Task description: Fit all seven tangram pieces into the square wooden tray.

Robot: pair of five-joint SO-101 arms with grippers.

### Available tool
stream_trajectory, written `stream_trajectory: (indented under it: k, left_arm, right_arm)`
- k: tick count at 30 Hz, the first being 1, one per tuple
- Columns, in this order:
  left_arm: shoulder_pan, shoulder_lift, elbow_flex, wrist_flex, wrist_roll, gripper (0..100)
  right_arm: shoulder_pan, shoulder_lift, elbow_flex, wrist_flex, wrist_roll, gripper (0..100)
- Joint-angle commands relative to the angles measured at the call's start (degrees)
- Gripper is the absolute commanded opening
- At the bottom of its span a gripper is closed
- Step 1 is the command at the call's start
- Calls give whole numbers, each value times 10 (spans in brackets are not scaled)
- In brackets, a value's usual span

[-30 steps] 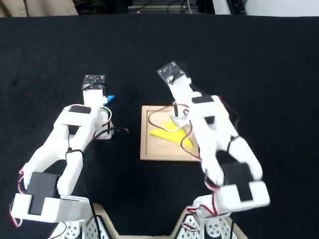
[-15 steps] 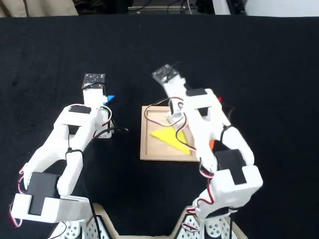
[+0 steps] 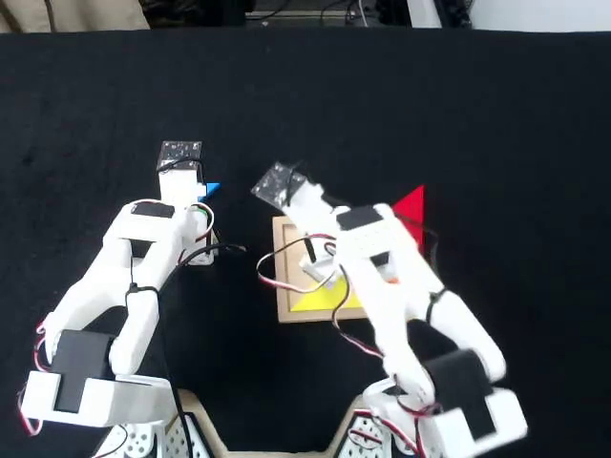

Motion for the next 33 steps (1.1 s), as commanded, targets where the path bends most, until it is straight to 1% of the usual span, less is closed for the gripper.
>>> stream_trajectory:
  k: [1, 4, 7, 11, 15, 19, 23, 29, 33]
  left_arm:
    - [-4, -20, -1, -8, 6, 153]
    - [-10, -24, 0, -5, 9, 152]
    - [-29, -25, 0, -4, 49, 152]
    - [-95, -26, -3, 4, 66, 152]
    - [-163, -56, 14, 47, 62, 152]
    - [-217, -105, 73, 31, 48, 152]
    - [-228, -167, 123, 17, 46, 152]
    - [-229, -243, 182, 7, 42, 152]
    - [-229, -262, 192, 6, 42, 152]
  right_arm:
    - [16, -25, -46, -19, -51, 11]
    - [7, 23, -78, -33, -74, 11]
    - [-11, 103, -116, -31, -77, 11]
    - [-47, 174, -155, -31, -78, 11]
    - [-95, 186, -161, -31, -78, 11]
    - [-131, 190, -182, -31, -85, 11]
    - [-137, 191, -215, -31, -134, 11]
    - [-135, 191, -245, -35, -137, 11]
    - [-135, 190, -262, -21, -139, 11]
